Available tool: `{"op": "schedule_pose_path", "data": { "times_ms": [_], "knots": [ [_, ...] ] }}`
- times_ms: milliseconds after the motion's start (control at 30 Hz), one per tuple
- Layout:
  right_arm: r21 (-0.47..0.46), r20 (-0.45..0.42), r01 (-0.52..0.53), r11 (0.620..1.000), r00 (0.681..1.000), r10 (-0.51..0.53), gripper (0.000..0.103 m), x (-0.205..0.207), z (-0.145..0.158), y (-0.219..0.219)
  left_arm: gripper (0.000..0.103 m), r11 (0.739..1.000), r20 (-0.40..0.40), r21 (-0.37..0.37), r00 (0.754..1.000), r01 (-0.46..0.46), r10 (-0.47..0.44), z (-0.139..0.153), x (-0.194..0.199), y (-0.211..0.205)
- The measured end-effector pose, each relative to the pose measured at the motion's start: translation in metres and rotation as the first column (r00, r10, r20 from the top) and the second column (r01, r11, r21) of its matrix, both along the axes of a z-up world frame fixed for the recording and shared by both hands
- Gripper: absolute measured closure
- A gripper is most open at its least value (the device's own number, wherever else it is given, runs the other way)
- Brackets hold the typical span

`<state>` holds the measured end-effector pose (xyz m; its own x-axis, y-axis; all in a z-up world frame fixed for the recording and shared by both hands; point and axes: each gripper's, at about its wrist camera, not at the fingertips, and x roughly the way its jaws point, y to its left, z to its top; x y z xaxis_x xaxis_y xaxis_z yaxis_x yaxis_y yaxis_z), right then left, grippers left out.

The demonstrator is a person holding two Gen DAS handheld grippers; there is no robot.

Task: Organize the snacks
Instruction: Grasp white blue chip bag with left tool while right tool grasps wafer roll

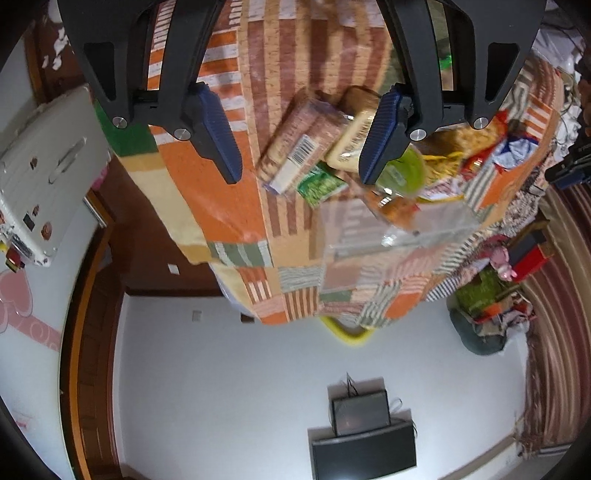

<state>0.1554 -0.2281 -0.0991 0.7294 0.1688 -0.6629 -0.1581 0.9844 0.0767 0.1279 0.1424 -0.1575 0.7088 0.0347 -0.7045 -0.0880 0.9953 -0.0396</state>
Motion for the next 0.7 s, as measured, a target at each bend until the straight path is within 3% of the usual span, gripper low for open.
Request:
{"op": "schedule_pose_path", "data": {
  "times_ms": [133, 333, 433, 700],
  "knots": [
    [0.002, -0.057, -0.002, 1.0, 0.998, 0.002, 0.041, 0.012, -0.012, -0.002, 0.037, 0.998, -0.084, -0.063, 0.996, -0.014, 0.009, -0.027, 0.015, 0.016],
    [0.038, -0.146, 0.007, 0.999, 0.989, -0.001, 0.041, 0.034, -0.03, -0.005, 0.036, 0.998, -0.16, -0.056, 0.987, -0.025, 0.016, -0.056, 0.029, 0.016],
    [0.041, -0.179, 0.018, 0.999, 0.984, -0.01, 0.041, 0.041, -0.039, -0.008, 0.031, 0.998, -0.172, -0.064, 0.985, -0.017, 0.006, -0.063, 0.035, 0.016],
    [0.043, -0.266, 0.045, 0.998, 0.963, -0.032, 0.04, 0.051, -0.061, -0.012, 0.03, 1.0, -0.181, -0.028, 0.984, -0.006, 0.001, -0.079, 0.05, 0.011]
  ]
}}
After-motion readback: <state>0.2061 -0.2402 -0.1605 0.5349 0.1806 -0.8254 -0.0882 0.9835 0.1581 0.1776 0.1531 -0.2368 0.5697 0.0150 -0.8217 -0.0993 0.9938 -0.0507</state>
